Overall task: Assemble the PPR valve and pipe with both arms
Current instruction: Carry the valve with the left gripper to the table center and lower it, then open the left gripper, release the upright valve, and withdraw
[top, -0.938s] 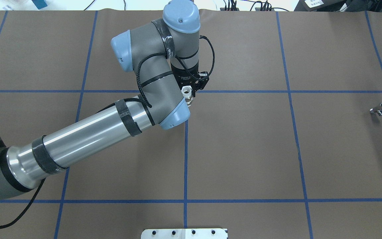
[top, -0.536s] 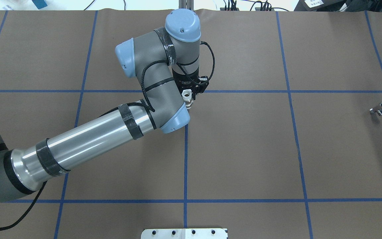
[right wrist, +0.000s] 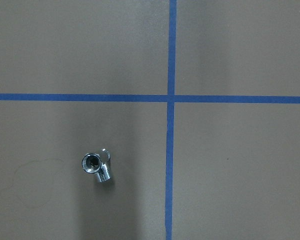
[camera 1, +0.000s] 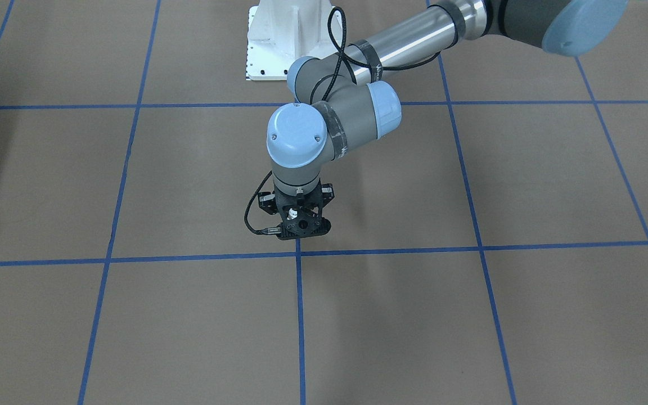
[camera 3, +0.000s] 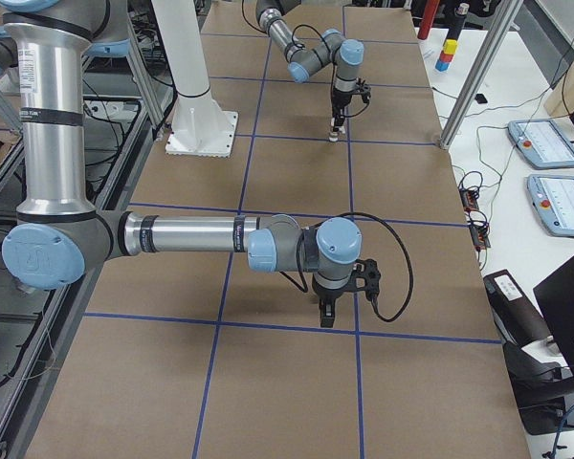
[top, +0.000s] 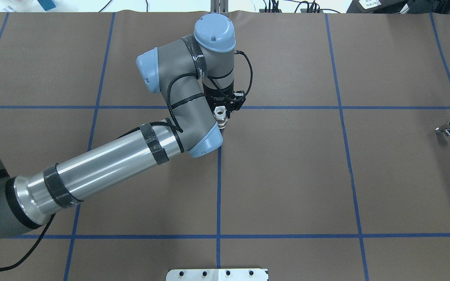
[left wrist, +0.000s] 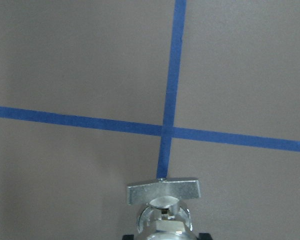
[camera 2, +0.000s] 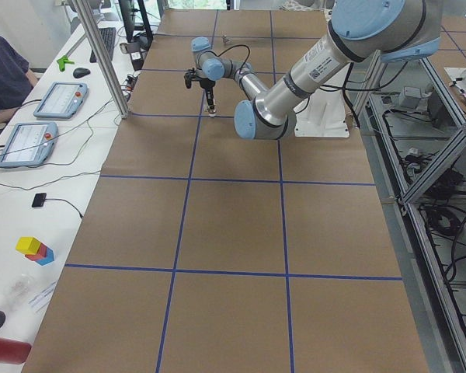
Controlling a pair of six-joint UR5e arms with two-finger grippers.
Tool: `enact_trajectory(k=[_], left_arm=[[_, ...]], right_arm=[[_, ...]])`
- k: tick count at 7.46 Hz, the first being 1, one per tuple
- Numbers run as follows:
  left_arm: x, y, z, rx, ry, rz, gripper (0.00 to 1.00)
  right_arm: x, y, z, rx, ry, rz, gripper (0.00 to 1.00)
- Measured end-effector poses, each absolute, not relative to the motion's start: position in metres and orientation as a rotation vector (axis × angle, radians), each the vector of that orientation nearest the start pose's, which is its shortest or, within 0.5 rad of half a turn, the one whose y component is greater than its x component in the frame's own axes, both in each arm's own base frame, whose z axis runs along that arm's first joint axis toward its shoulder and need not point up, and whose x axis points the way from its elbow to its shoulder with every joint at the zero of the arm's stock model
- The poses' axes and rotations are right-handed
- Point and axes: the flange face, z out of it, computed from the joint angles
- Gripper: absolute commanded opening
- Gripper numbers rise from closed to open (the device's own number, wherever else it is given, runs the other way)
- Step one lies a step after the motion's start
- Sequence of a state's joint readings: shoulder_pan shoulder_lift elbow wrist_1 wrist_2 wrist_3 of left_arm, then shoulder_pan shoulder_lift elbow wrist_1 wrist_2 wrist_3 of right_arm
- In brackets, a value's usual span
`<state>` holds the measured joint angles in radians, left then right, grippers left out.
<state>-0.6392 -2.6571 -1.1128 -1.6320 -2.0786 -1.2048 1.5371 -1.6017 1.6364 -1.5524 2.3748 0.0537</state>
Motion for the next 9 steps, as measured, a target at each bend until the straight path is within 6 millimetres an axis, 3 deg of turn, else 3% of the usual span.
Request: enact_trajectory(k=[1,2,3,4,8,9], left_arm=[[0.612,-0.56,0.134,-0.102,0.825,-0.082,0.0],[0.612,-0.56,0.135,-0.103,0.824,-0.081,0.17],[0.612,-0.56,0.137,-0.104,0.822,-0.081,0.63],[0.612,-0.56,0.139,-0.104,0.822,-0.081,1.0],[0.608,-0.558,0.132,-0.09,0.835,-0.072,1.0],[0.595,-0.563,0.124,-0.073,0.848,-0.072,1.0]], right_arm=[[0.045,-0.484,0.638,0.015,-0.805,-0.002,1.0],[0.045,-0.484,0.638,0.014,-0.805,-0.002,1.0],[0.045,-0.484,0.638,0.014,-0.806,-0.002,1.0],[0.045,-0.484,0.639,0.012,-0.806,-0.001,1.0],[0.045,-0.485,0.643,0.004,-0.806,0.001,1.0],[0.045,-0.486,0.642,0.006,-0.807,0.0,1.0]])
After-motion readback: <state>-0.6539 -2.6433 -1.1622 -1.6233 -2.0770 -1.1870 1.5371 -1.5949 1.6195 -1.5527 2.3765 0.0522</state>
